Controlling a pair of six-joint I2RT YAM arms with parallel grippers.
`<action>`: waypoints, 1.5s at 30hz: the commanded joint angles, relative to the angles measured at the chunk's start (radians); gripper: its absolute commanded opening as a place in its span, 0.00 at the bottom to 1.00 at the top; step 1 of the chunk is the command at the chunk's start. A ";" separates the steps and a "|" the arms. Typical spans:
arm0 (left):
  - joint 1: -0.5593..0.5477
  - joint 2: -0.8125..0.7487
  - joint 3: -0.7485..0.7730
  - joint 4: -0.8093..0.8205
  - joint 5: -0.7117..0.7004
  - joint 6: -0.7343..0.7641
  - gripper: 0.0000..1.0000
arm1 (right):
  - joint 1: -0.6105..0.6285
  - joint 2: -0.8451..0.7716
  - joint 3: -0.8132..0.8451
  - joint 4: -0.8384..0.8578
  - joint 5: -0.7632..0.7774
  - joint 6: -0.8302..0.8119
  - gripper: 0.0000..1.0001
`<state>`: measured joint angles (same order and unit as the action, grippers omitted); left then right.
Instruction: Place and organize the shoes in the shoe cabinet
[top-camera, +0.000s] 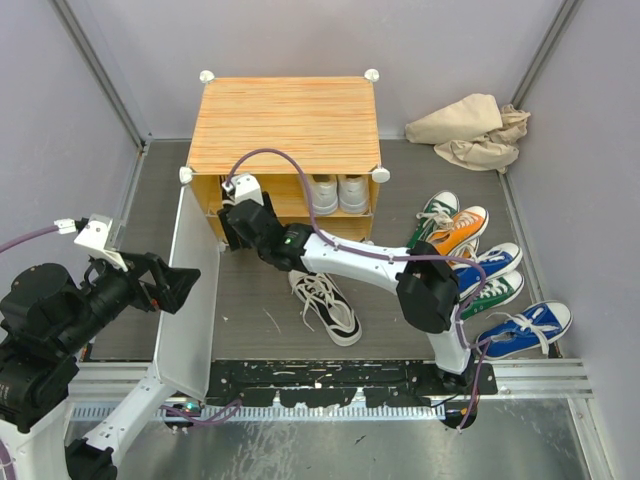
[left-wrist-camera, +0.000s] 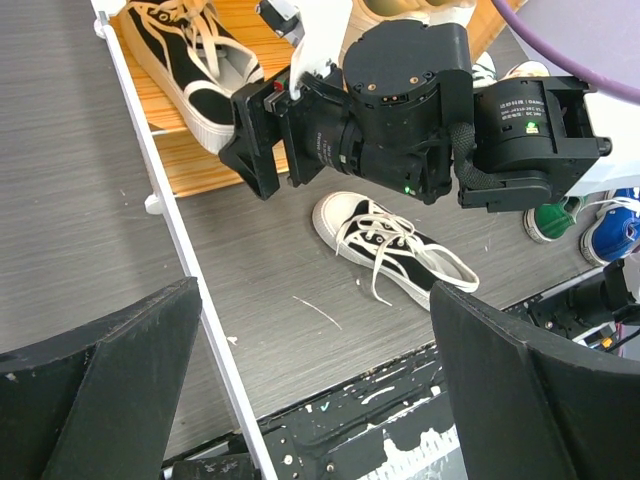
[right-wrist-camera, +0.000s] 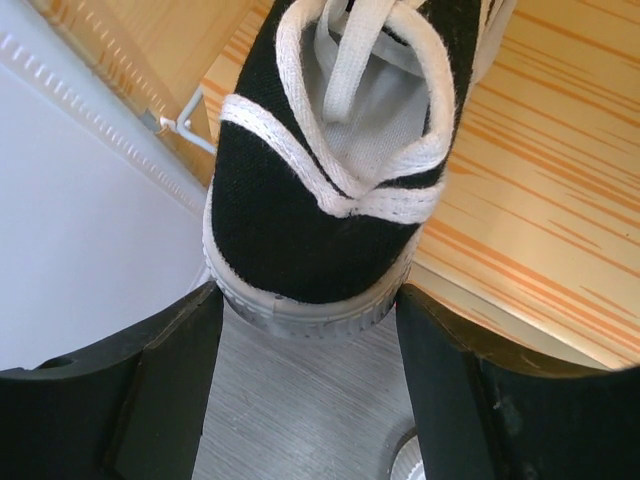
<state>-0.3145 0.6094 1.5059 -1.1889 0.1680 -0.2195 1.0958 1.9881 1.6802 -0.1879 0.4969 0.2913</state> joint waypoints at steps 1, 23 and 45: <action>-0.005 0.010 0.002 0.010 -0.010 0.014 0.98 | -0.007 -0.005 0.078 0.110 0.086 0.025 0.62; -0.012 0.009 -0.011 -0.001 -0.009 0.013 0.98 | -0.031 0.217 0.284 0.187 0.111 0.057 0.60; -0.014 0.005 -0.019 -0.006 -0.020 0.017 0.98 | -0.012 0.176 0.172 0.144 0.052 0.059 0.82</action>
<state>-0.3218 0.6094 1.4830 -1.2175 0.1596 -0.2184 1.0813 2.2147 1.9274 0.0177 0.5751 0.3267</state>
